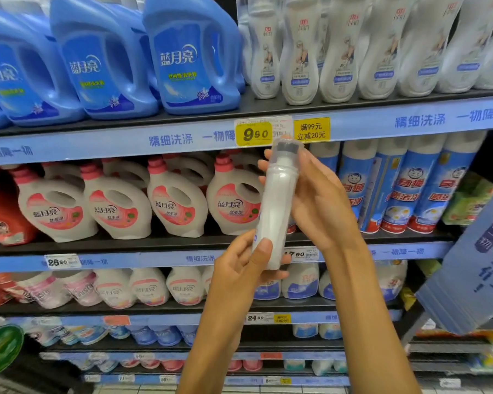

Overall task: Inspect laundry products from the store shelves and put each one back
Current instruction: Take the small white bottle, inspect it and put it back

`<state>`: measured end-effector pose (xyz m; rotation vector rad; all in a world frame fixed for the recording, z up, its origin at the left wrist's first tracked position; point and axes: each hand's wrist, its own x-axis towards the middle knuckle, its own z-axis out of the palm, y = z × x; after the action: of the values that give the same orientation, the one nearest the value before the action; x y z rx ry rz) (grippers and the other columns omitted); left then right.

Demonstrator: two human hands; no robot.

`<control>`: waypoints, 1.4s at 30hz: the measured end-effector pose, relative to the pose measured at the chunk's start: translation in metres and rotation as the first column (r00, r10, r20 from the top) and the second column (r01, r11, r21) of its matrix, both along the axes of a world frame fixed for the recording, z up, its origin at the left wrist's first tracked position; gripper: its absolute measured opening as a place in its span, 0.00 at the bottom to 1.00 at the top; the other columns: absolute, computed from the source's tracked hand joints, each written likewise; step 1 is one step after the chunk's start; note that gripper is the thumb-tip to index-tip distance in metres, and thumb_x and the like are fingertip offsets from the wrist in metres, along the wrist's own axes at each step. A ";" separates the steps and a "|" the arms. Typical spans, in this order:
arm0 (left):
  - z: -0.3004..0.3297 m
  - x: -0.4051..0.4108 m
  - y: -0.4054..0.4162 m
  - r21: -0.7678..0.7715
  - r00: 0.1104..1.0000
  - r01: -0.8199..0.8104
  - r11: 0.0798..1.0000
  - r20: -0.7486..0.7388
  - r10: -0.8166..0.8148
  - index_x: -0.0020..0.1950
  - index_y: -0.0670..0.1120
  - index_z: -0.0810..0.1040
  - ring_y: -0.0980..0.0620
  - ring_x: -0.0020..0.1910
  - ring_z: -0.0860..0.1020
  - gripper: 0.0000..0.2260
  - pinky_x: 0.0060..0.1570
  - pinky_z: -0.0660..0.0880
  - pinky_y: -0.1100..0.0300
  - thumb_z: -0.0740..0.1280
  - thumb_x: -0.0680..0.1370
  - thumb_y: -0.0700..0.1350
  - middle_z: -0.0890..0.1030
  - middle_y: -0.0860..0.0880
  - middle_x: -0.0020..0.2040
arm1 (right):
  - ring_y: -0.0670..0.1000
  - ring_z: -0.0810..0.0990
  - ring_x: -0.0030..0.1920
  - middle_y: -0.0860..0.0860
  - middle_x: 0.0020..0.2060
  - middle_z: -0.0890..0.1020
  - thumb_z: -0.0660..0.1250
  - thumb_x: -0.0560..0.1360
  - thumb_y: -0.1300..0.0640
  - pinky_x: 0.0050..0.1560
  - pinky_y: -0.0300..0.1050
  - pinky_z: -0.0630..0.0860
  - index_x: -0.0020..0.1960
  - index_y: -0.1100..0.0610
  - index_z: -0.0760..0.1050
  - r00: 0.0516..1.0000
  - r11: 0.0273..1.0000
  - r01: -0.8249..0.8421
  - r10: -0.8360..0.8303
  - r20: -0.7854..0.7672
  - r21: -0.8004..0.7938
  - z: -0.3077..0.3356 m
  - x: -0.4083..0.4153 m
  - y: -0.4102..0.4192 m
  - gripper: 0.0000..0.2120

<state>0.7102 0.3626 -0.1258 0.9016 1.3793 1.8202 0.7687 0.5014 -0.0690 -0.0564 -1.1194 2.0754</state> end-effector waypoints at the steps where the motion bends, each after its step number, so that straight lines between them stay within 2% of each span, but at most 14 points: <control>1: 0.000 -0.001 -0.001 -0.010 1.000 0.015 1.000 0.008 -0.015 0.61 0.47 0.76 0.49 0.49 0.84 0.25 0.43 0.79 0.63 0.67 0.67 0.58 0.85 0.51 0.50 | 0.57 0.81 0.57 0.58 0.57 0.81 0.57 0.80 0.58 0.58 0.51 0.78 0.69 0.63 0.68 1.000 1.000 -0.007 0.007 -0.005 0.022 -0.001 0.001 -0.001 0.19; 3: -0.001 -0.003 -0.003 -0.040 1.000 0.031 0.999 0.002 -0.031 0.62 0.50 0.76 0.52 0.52 0.83 0.25 0.47 0.79 0.62 0.67 0.68 0.59 0.84 0.52 0.52 | 0.56 0.81 0.57 0.56 0.57 0.81 0.55 0.81 0.60 0.56 0.49 0.79 0.69 0.62 0.67 1.000 0.998 -0.013 0.014 -0.012 0.066 0.000 0.004 -0.002 0.18; 7: 0.000 -0.003 -0.004 -0.091 0.996 0.061 0.994 -0.059 -0.066 0.63 0.54 0.75 0.55 0.52 0.82 0.23 0.53 0.78 0.61 0.71 0.70 0.60 0.83 0.55 0.54 | 0.55 0.80 0.58 0.55 0.60 0.79 0.63 0.75 0.55 0.55 0.46 0.79 0.66 0.56 0.71 0.999 0.983 0.025 -0.031 0.029 0.183 0.003 0.007 -0.007 0.20; 10: 0.000 -0.002 -0.004 -0.043 0.998 0.053 0.998 -0.028 -0.054 0.64 0.52 0.74 0.52 0.51 0.83 0.24 0.47 0.78 0.65 0.72 0.70 0.57 0.83 0.55 0.55 | 0.52 0.79 0.59 0.52 0.60 0.80 0.67 0.72 0.55 0.54 0.44 0.78 0.65 0.56 0.73 0.994 0.970 0.080 -0.096 0.056 0.230 0.004 0.008 -0.010 0.22; 14: -0.002 -0.006 -0.005 -0.011 0.997 0.076 0.997 0.017 -0.076 0.62 0.48 0.75 0.46 0.52 0.83 0.22 0.50 0.80 0.59 0.69 0.72 0.57 0.84 0.49 0.55 | 0.48 0.80 0.58 0.49 0.56 0.82 0.68 0.71 0.55 0.55 0.41 0.76 0.65 0.57 0.73 0.985 0.961 0.132 -0.154 0.071 0.243 0.006 0.009 -0.010 0.23; 19: -0.003 -0.008 -0.004 -0.051 0.994 0.110 0.993 -0.013 -0.111 0.61 0.51 0.77 0.47 0.54 0.82 0.21 0.48 0.80 0.60 0.64 0.73 0.61 0.83 0.48 0.55 | 0.57 0.81 0.58 0.54 0.60 0.80 0.60 0.76 0.53 0.53 0.45 0.79 0.68 0.57 0.70 0.996 0.975 0.050 -0.065 0.065 0.215 0.008 0.014 -0.006 0.21; 24: -0.005 -0.010 -0.004 -0.090 0.988 0.132 0.987 -0.064 -0.138 0.62 0.55 0.77 0.56 0.60 0.79 0.18 0.58 0.75 0.63 0.61 0.76 0.59 0.82 0.54 0.59 | 0.60 0.80 0.59 0.55 0.61 0.80 0.60 0.76 0.55 0.53 0.46 0.79 0.66 0.57 0.71 0.995 0.972 0.057 -0.073 0.065 0.227 0.007 0.019 -0.004 0.19; 27: -0.004 -0.010 -0.004 -0.081 0.987 0.151 0.985 -0.042 -0.155 0.64 0.54 0.75 0.54 0.60 0.79 0.18 0.58 0.76 0.60 0.63 0.75 0.58 0.82 0.53 0.59 | 0.61 0.78 0.60 0.57 0.62 0.78 0.64 0.73 0.54 0.55 0.50 0.79 0.65 0.56 0.73 0.988 0.964 0.103 -0.128 0.089 0.246 0.007 0.020 -0.003 0.21; 29: -0.004 -0.010 -0.004 -0.076 0.987 0.148 0.986 -0.043 -0.152 0.65 0.52 0.74 0.52 0.58 0.80 0.22 0.58 0.77 0.57 0.66 0.73 0.58 0.82 0.52 0.58 | 0.58 0.78 0.59 0.55 0.59 0.79 0.68 0.70 0.53 0.54 0.49 0.78 0.65 0.55 0.73 0.980 0.958 0.138 -0.169 0.107 0.250 0.007 0.019 -0.003 0.24; 31: -0.004 -0.009 -0.003 -0.067 0.989 0.137 0.988 -0.038 -0.140 0.63 0.49 0.75 0.50 0.53 0.82 0.25 0.52 0.78 0.61 0.68 0.69 0.57 0.84 0.49 0.55 | 0.50 0.79 0.54 0.50 0.55 0.81 0.71 0.67 0.52 0.51 0.43 0.76 0.65 0.54 0.73 0.968 0.948 0.177 -0.216 0.126 0.266 0.008 0.018 -0.004 0.27; 33: -0.004 -0.009 -0.002 -0.056 0.991 0.129 0.990 -0.022 -0.131 0.63 0.46 0.76 0.49 0.48 0.84 0.26 0.45 0.78 0.65 0.69 0.68 0.57 0.85 0.47 0.51 | 0.47 0.81 0.54 0.49 0.55 0.82 0.71 0.66 0.51 0.53 0.42 0.78 0.63 0.52 0.74 0.961 0.940 0.194 -0.239 0.136 0.279 0.008 0.015 -0.005 0.26; 38: -0.003 -0.010 -0.001 -0.054 0.985 0.169 0.984 0.056 -0.166 0.55 0.46 0.81 0.49 0.39 0.83 0.22 0.44 0.78 0.62 0.66 0.71 0.62 0.84 0.43 0.44 | 0.52 0.80 0.58 0.51 0.56 0.82 0.69 0.70 0.53 0.54 0.44 0.78 0.63 0.55 0.73 0.979 0.961 0.119 -0.156 0.132 0.250 0.005 0.014 -0.003 0.22; 40: -0.001 -0.012 -0.002 -0.081 0.978 0.205 0.975 0.065 -0.200 0.52 0.50 0.83 0.49 0.39 0.82 0.20 0.44 0.78 0.62 0.64 0.71 0.62 0.84 0.43 0.46 | 0.57 0.81 0.57 0.54 0.55 0.83 0.67 0.72 0.54 0.54 0.48 0.79 0.64 0.56 0.70 0.987 0.966 0.067 -0.101 0.123 0.249 0.005 0.014 -0.002 0.22; 42: 0.001 -0.013 -0.003 -0.113 0.978 0.208 0.972 0.053 -0.203 0.55 0.52 0.81 0.51 0.44 0.83 0.20 0.44 0.77 0.64 0.64 0.71 0.63 0.84 0.45 0.52 | 0.59 0.81 0.56 0.55 0.55 0.83 0.67 0.72 0.54 0.55 0.52 0.79 0.64 0.56 0.69 0.985 0.957 0.074 -0.114 0.130 0.280 0.005 0.014 -0.003 0.22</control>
<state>0.6976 0.3600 -0.1247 0.9045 1.3025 1.5762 0.7823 0.4985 -0.0638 -0.1242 -1.4562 1.8383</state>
